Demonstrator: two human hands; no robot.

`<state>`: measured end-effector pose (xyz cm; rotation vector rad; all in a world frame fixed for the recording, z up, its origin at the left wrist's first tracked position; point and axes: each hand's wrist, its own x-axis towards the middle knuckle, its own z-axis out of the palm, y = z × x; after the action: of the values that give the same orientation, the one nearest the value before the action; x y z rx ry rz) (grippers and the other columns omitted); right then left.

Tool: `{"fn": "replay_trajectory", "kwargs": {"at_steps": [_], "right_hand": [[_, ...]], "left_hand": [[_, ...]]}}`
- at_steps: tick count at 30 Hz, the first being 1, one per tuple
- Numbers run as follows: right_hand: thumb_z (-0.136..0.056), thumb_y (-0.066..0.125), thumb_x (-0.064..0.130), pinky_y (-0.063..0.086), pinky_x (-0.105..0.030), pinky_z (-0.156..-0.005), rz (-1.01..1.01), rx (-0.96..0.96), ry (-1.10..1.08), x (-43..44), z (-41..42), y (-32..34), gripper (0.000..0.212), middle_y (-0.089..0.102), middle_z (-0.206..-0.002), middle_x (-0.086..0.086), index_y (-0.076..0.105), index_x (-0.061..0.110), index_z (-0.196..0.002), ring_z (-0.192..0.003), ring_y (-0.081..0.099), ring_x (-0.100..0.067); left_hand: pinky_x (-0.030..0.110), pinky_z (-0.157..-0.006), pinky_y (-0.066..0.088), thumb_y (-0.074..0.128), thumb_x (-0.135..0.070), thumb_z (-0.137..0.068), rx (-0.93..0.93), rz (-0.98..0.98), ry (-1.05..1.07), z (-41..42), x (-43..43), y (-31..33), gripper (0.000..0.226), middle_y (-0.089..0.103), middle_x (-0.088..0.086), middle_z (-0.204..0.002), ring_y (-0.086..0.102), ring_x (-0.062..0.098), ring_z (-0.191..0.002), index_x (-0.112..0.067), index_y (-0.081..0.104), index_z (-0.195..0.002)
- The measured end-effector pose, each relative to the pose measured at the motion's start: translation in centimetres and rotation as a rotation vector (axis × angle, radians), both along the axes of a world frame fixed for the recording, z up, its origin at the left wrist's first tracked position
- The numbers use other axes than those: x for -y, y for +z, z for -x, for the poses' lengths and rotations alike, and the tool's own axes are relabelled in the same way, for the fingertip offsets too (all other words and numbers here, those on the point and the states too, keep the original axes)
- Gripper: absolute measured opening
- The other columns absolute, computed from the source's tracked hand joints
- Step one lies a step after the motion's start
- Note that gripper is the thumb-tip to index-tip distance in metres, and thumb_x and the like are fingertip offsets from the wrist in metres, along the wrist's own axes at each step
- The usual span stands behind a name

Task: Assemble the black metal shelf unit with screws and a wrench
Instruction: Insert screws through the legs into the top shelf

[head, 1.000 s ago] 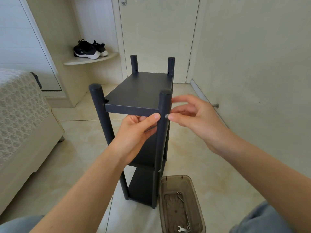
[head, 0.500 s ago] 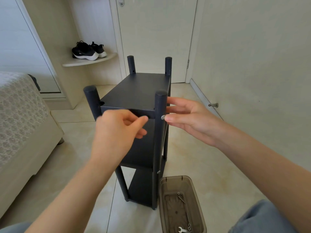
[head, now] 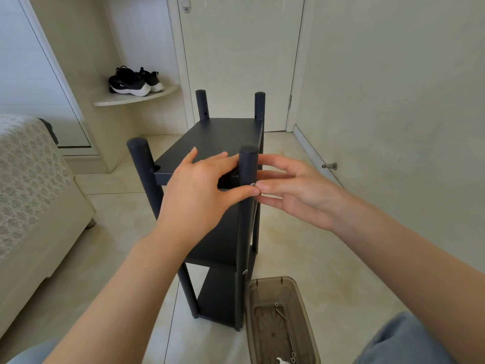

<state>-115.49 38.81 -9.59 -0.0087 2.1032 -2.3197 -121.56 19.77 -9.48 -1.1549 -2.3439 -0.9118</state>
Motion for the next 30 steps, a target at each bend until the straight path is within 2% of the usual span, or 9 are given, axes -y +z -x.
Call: {"fn": "replay_trajectory", "kwargs": {"at_steps": [3, 5, 8, 11, 14, 21, 25, 28, 30], "right_hand": [[-0.079, 0.071, 0.008, 0.048, -0.044, -0.102, 0.125, 0.039, 0.037, -0.3, 0.3, 0.0, 0.058, 0.069, -0.121, -0.013, 0.056, 0.022, -0.133, -0.112, 0.067, -0.028], [-0.085, 0.067, 0.011, 0.055, -0.041, -0.09, 0.259, 0.081, 0.005, -0.4, 0.7, -0.2, 0.055, 0.071, -0.117, -0.013, 0.049, 0.019, -0.136, -0.107, 0.069, -0.03], [-0.097, 0.058, 0.027, 0.058, -0.034, -0.076, 0.313, 0.161, -0.028, 0.2, 1.2, -0.4, 0.035, 0.074, -0.104, -0.008, 0.056, 0.012, -0.128, -0.094, 0.073, -0.025], [-0.097, 0.057, 0.04, 0.057, -0.033, -0.07, 0.308, 0.195, -0.034, 1.0, 1.8, -0.6, 0.043, 0.073, -0.102, -0.008, 0.06, 0.009, -0.126, -0.085, 0.073, -0.02], [-0.098, 0.057, 0.033, 0.057, -0.031, -0.065, 0.33, 0.16, -0.022, 1.4, 2.3, -0.6, 0.029, 0.074, -0.096, -0.009, 0.067, 0.011, -0.114, -0.081, 0.073, -0.021], [-0.098, 0.055, 0.025, 0.057, -0.03, -0.066, 0.364, 0.141, 0.001, 1.6, 2.5, -0.9, 0.021, 0.074, -0.089, -0.007, 0.068, 0.013, -0.108, -0.078, 0.073, -0.019], [-0.099, 0.054, 0.031, 0.058, -0.035, -0.073, 0.356, 0.168, -0.026, 1.1, 2.2, -1.1, 0.034, 0.074, -0.102, -0.008, 0.061, 0.008, -0.123, -0.089, 0.073, -0.022], [-0.099, 0.055, 0.03, 0.059, -0.039, -0.082, 0.326, 0.21, -0.059, 0.2, 1.7, -1.9, 0.038, 0.072, -0.113, -0.012, 0.058, 0.005, -0.127, -0.102, 0.071, -0.027], [-0.099, 0.055, 0.027, 0.056, -0.043, -0.092, 0.27, 0.244, -0.076, -0.3, 1.2, -2.9, 0.034, 0.072, -0.114, -0.012, 0.059, 0.006, -0.126, -0.105, 0.07, -0.028]], "left_hand": [[0.041, -0.12, 0.018, 0.058, -0.06, -0.081, 0.003, 0.003, 0.007, 0.0, 0.1, 0.0, 0.056, 0.074, -0.004, -0.117, 0.061, 0.018, -0.125, -0.026, 0.07, -0.124], [0.043, -0.118, 0.019, 0.069, -0.049, -0.083, -0.026, -0.005, 0.028, -0.1, 0.1, 0.0, 0.048, 0.074, 0.0, -0.117, 0.061, 0.021, -0.125, -0.023, 0.071, -0.122], [0.041, -0.116, 0.018, 0.075, -0.043, -0.084, -0.045, -0.018, 0.039, -0.2, 0.1, -0.1, 0.045, 0.073, 0.002, -0.12, 0.06, 0.021, -0.126, -0.022, 0.071, -0.123], [0.04, -0.117, 0.016, 0.073, -0.044, -0.084, -0.036, -0.003, 0.039, -0.2, 0.1, 0.0, 0.045, 0.072, 0.003, -0.123, 0.06, 0.02, -0.127, -0.023, 0.071, -0.124], [0.041, -0.118, 0.019, 0.072, -0.044, -0.084, -0.041, 0.012, 0.033, -0.3, 0.1, 0.1, 0.044, 0.072, 0.005, -0.122, 0.06, 0.021, -0.127, -0.023, 0.072, -0.122], [0.044, -0.12, 0.025, 0.059, -0.058, -0.083, 0.005, 0.016, 0.049, -0.1, 0.3, 0.2, 0.053, 0.071, -0.001, -0.125, 0.054, 0.015, -0.133, -0.031, 0.067, -0.128], [0.037, -0.113, 0.025, 0.057, -0.061, -0.082, -0.001, 0.014, 0.077, -0.4, 0.4, 0.3, 0.055, 0.071, -0.004, -0.125, 0.044, 0.012, -0.135, -0.034, 0.067, -0.128], [0.039, -0.114, 0.028, 0.054, -0.065, -0.081, 0.016, 0.03, 0.08, -0.5, 0.4, 0.5, 0.056, 0.072, -0.005, -0.123, 0.049, 0.018, -0.134, -0.034, 0.068, -0.125], [0.043, -0.114, 0.035, 0.054, -0.063, -0.083, 0.024, 0.028, 0.073, -0.5, 0.4, 0.6, 0.047, 0.075, -0.007, -0.112, 0.059, 0.022, -0.125, -0.034, 0.071, -0.117]]}}
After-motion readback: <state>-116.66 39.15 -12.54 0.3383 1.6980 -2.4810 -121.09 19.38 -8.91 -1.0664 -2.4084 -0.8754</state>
